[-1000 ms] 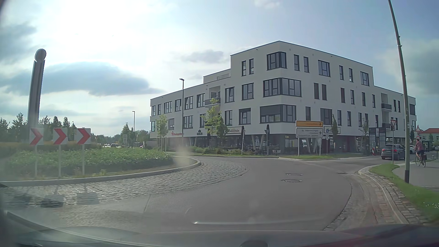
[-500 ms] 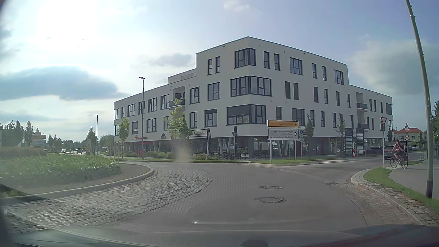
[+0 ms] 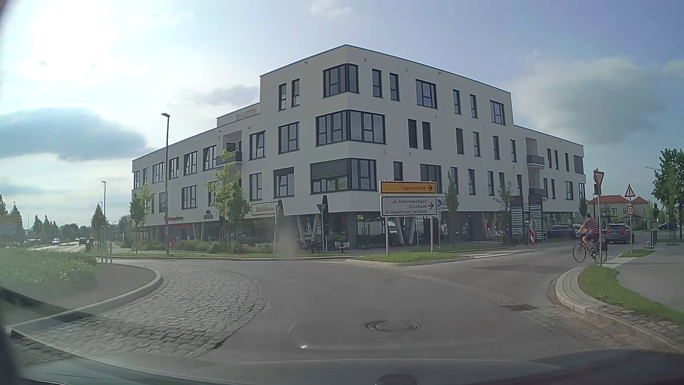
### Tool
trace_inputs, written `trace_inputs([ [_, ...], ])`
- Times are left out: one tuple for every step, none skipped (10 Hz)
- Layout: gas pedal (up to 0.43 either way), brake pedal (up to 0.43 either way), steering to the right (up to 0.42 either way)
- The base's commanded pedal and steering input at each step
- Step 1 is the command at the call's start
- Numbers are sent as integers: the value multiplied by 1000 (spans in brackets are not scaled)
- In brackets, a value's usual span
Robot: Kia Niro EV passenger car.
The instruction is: Follow the waypoints while adhering to traffic rules and regulations
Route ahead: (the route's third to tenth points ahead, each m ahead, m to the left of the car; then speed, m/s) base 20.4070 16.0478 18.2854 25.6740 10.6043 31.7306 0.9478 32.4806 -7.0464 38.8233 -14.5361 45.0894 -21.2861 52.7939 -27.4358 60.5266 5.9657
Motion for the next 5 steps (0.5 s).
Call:
trace_inputs([
  [157,0,52],
  [157,0,48],
  [157,0,39],
  [157,0,16],
  [157,0,-25],
])
